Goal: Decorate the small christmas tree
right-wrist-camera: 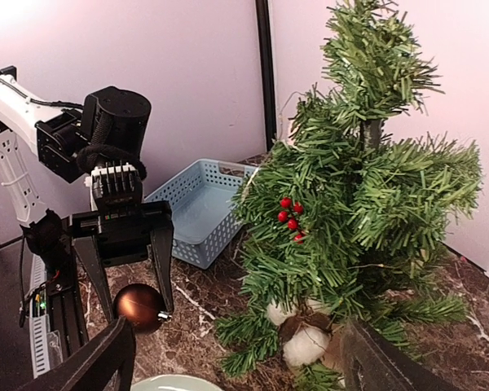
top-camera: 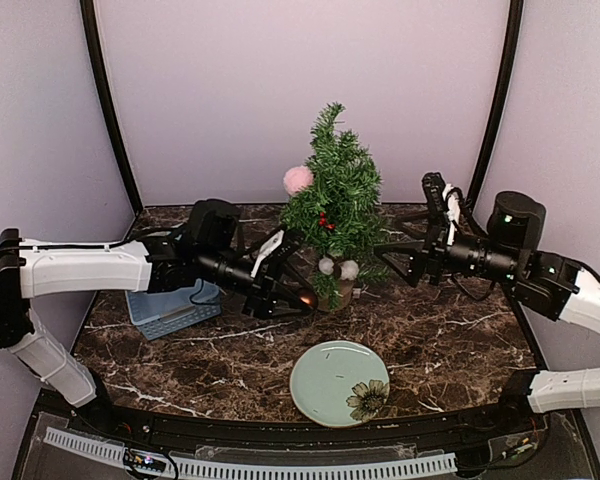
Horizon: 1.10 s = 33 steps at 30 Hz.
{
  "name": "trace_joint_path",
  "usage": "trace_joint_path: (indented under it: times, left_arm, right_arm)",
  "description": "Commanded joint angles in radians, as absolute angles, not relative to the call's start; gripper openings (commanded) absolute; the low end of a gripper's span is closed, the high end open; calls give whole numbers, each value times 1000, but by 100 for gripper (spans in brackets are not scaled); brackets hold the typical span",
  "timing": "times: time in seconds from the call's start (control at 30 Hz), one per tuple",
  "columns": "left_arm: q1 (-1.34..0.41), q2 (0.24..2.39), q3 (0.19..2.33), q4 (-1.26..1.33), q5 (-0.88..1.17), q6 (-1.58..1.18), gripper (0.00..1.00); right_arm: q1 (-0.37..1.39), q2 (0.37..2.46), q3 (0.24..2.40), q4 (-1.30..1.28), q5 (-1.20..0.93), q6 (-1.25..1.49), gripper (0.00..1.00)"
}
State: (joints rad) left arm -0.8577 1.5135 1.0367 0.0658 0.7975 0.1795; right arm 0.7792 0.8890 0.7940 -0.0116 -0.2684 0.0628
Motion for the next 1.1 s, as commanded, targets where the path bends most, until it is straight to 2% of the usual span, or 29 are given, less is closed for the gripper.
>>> trace_joint_path:
  times: [0.0, 0.13, 0.4, 1.07]
  left_arm:
    - [-860, 1540, 1023, 140, 773, 150, 26]
    - [-854, 1562, 1021, 163, 767, 139, 26]
    - [-843, 1603, 1033, 182, 779, 134, 26]
    - [-805, 1601, 1007, 196, 801, 112, 25]
  right_arm:
    - [766, 842, 763, -8, -178, 91, 84]
    - [762, 833, 725, -32, -157, 115, 71]
    - [761, 826, 638, 40, -162, 164, 58]
    - [805, 1071, 585, 359, -285, 184, 32]
